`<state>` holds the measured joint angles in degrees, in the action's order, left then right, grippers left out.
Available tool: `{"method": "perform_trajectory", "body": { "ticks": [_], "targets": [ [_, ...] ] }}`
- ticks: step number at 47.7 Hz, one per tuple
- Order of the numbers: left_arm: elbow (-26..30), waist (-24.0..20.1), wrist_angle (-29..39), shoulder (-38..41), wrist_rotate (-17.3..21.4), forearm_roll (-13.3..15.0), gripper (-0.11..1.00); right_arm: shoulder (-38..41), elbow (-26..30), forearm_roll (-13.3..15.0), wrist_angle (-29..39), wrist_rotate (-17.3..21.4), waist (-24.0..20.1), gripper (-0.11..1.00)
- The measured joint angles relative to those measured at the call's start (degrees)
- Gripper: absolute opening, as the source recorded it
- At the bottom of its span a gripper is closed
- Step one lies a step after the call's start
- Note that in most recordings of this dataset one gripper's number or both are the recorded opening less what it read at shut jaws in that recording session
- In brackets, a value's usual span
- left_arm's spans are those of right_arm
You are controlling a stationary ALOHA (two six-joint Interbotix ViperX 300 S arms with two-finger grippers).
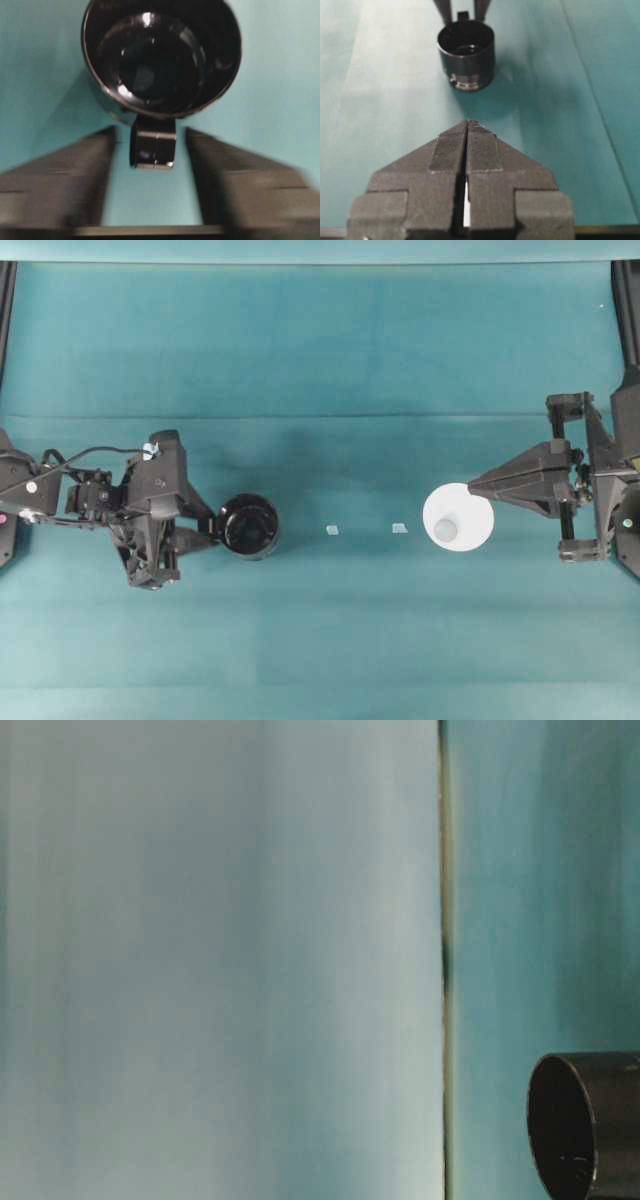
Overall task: Put the paper cup into the moved cup holder.
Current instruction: 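Close the left gripper on the black cup holder's handle, then slide the black cup holder rightward toward the table center with left gripper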
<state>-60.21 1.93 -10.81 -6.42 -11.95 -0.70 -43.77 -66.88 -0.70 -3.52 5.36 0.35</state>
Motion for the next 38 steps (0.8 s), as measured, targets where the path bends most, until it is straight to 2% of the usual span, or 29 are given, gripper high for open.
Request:
{"method": "perform_trajectory", "body": {
  "ticks": [3,18,38],
  "targets": [
    [0.09,0.09,0.18,0.0,0.26,0.0,0.18,0.0,0.0,-0.09,0.0,0.0,0.0,-0.02],
    [1.32,0.09,2.9,0.18,5.54,-0.09,0.18,-0.09,0.0,-0.09,0.0,0.0,0.0,-0.02],
    [3.69,0.09,3.87,0.26,9.23,-0.09,0.18,-0.09,0.0,-0.09,0.0,0.0,0.0,-0.02]
  ]
}}
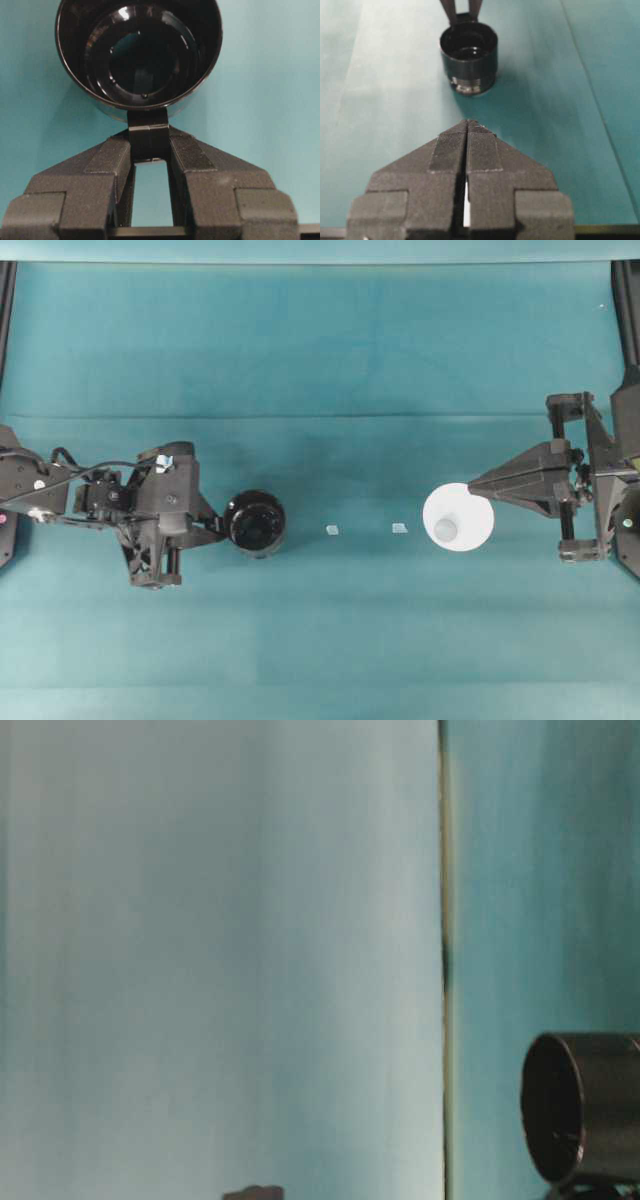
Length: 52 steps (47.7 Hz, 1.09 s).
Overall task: Put the paper cup into the moved cup holder.
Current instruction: 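Slide the black cup holder rightward toward the table center with left gripper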
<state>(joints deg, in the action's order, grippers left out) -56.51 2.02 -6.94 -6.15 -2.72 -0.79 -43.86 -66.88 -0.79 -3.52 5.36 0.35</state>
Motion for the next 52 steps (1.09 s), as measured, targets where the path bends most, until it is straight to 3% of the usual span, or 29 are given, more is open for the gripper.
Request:
{"method": "perform_trajectory", "body": {
  "ticks": [17,52],
  "targets": [
    [4.13,-0.97,0.0,0.09,4.83,0.0,0.18,0.09,0.0,0.0,0.09,0.0,0.0,-0.02],
    [13.71,-2.29,-1.23,7.29,6.94,0.0,0.18,0.0,0.0,0.0,1.23,0.0,0.0,-0.02]
  ]
}}
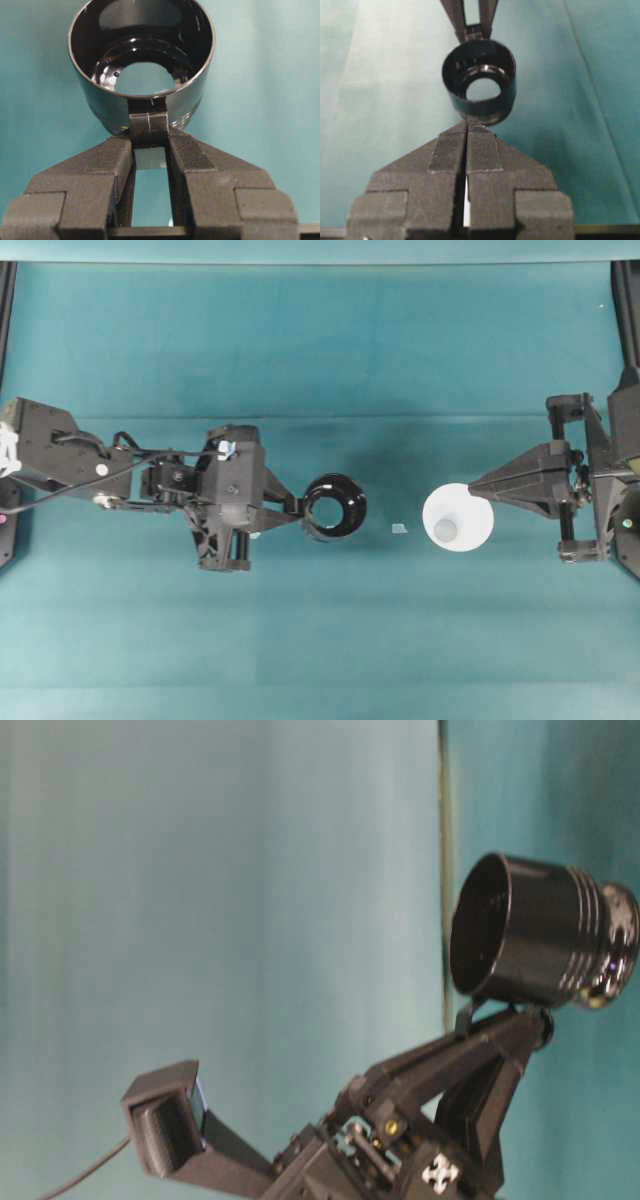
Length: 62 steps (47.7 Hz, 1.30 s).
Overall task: Put the paper cup into the moved cup holder.
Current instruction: 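Slide the black cup holder rightward toward the table center with left gripper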
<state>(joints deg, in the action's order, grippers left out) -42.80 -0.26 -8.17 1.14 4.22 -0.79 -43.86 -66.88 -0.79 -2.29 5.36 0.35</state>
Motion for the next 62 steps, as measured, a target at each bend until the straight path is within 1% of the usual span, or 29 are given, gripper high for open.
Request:
{"method": "perform_trajectory", "body": {
  "ticks": [34,62],
  "targets": [
    [0.26,0.09,-3.25,4.39,-0.62,-0.09,0.18,0.09,0.0,0.0,0.62,0.0,0.0,-0.02],
    [0.35,0.0,-3.34,5.1,-0.88,0.0,0.18,0.0,0.0,0.0,0.88,0.0,0.0,-0.02]
  ]
}}
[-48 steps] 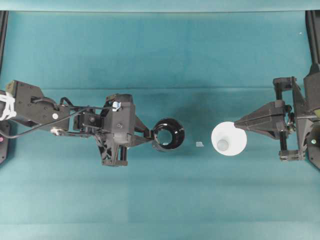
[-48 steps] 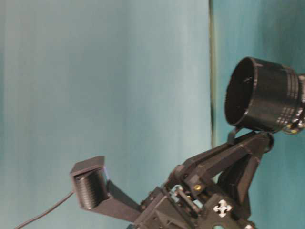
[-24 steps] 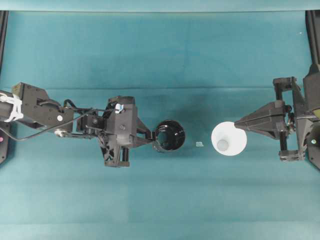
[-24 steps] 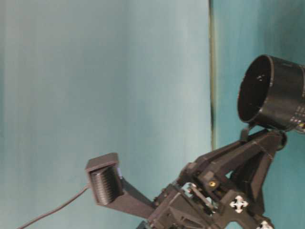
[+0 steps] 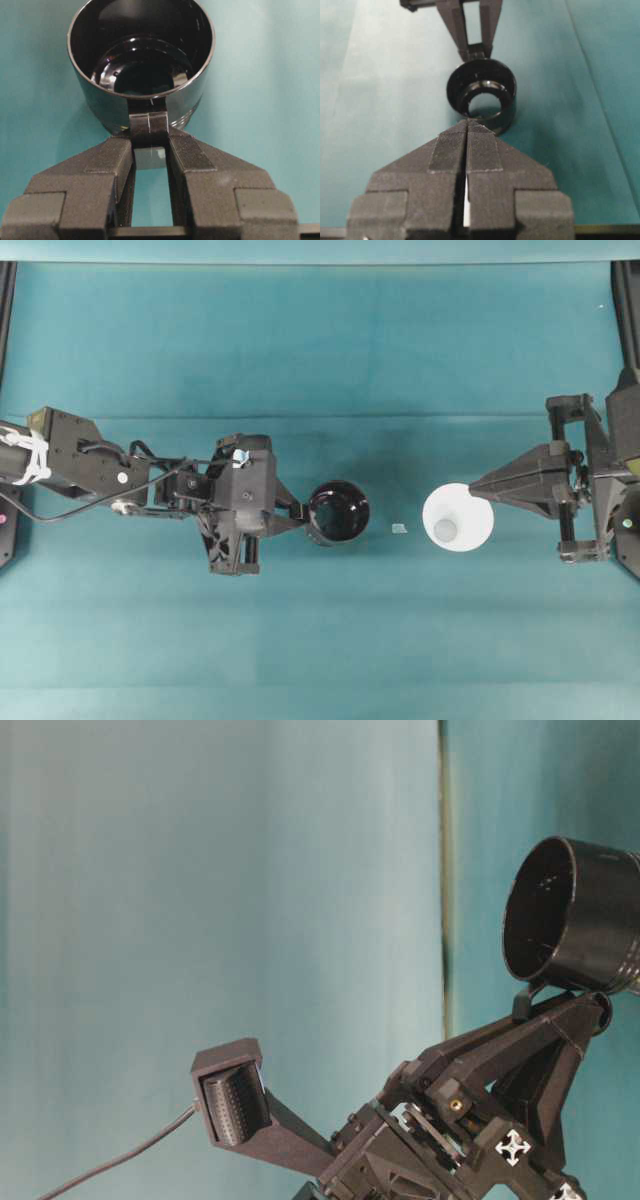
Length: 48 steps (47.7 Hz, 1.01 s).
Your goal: Put the paper cup into the moved cup holder.
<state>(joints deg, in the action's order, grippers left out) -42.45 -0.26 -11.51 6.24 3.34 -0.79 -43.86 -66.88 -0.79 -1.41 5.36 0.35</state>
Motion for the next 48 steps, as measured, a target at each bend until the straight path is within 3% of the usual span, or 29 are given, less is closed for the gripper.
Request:
{"method": "perform_trajectory", "body": {
  "ticks": [12,21,28,41,48],
  "targets": [
    [-0.09,0.0,0.09,0.26,-0.44,0.0,0.23,0.0,0.0,0.0,0.53,0.0,0.0,-0.02],
    [0.0,0.09,0.18,0.53,-2.29,-0.09,0.65,0.0,0.0,0.09,0.62,0.0,-0.09,-0.02],
    [-0.18,0.0,0.18,0.44,-2.55,-0.09,0.85,0.09,0.0,0.09,0.62,0.0,0.0,-0.02],
    [-0.35,0.0,0.18,0.35,-2.64,-0.09,0.84,0.0,0.0,0.0,1.76,0.09,0.0,-0.02],
    [-1.05,0.0,1.05,-0.18,-2.72,-0.09,0.84,0.26,1.14,-0.26,6.5,2.55,0.0,-0.02]
  ]
}}
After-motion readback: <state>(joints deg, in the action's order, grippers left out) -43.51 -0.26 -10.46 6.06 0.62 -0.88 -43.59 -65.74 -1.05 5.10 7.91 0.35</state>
